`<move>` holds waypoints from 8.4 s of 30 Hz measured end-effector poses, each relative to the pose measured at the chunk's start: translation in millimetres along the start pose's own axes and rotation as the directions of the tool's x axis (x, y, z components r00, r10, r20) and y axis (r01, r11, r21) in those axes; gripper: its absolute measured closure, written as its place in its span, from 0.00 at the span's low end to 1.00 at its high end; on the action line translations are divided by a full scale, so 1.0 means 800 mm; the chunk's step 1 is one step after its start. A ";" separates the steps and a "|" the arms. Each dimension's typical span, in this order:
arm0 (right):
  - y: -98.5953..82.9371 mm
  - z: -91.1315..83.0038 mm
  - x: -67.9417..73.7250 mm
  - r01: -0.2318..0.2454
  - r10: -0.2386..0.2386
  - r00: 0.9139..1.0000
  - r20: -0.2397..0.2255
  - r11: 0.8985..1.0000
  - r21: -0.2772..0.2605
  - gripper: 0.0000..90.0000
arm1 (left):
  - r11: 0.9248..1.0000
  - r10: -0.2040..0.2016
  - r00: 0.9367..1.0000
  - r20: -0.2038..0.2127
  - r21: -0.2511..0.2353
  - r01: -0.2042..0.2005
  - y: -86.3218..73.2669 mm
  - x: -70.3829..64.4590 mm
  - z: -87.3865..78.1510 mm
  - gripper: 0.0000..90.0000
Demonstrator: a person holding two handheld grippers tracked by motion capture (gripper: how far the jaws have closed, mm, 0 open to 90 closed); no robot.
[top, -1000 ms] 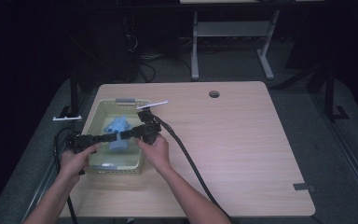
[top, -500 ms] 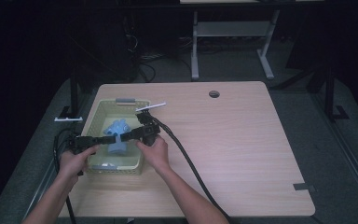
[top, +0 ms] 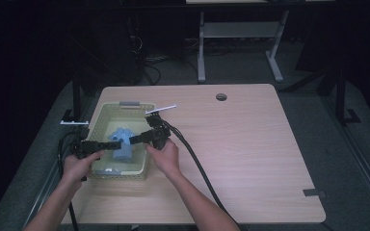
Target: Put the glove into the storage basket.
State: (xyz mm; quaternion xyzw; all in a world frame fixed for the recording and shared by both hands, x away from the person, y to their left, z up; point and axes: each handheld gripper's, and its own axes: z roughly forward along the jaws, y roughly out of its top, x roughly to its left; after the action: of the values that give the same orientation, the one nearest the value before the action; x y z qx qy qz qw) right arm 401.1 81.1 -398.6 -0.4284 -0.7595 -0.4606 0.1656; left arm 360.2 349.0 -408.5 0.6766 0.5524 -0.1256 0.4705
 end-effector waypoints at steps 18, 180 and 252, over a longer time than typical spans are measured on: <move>-0.012 -0.027 0.000 0.019 -0.020 1.000 -0.015 0.999 -0.039 0.77 | 0.976 0.080 0.963 -0.257 0.216 -0.024 0.018 -0.004 0.033 0.92; -0.124 -0.301 -0.124 -0.127 0.146 0.988 0.044 0.947 -0.294 0.35 | 0.964 0.260 0.965 -0.028 0.072 -0.258 0.029 -0.170 0.149 0.33; -0.285 -0.394 -0.209 -0.284 0.338 0.939 0.070 0.872 -0.399 0.28 | 0.913 0.371 0.923 0.102 0.139 -0.383 -0.081 -0.200 0.239 0.27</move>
State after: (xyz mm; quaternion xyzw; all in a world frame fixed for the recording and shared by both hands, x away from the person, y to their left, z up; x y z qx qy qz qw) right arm 270.0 -314.8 -469.7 -0.5996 -0.5853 -0.5368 0.0981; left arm 314.0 96.4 -430.7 0.8000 0.3823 -0.1002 0.4515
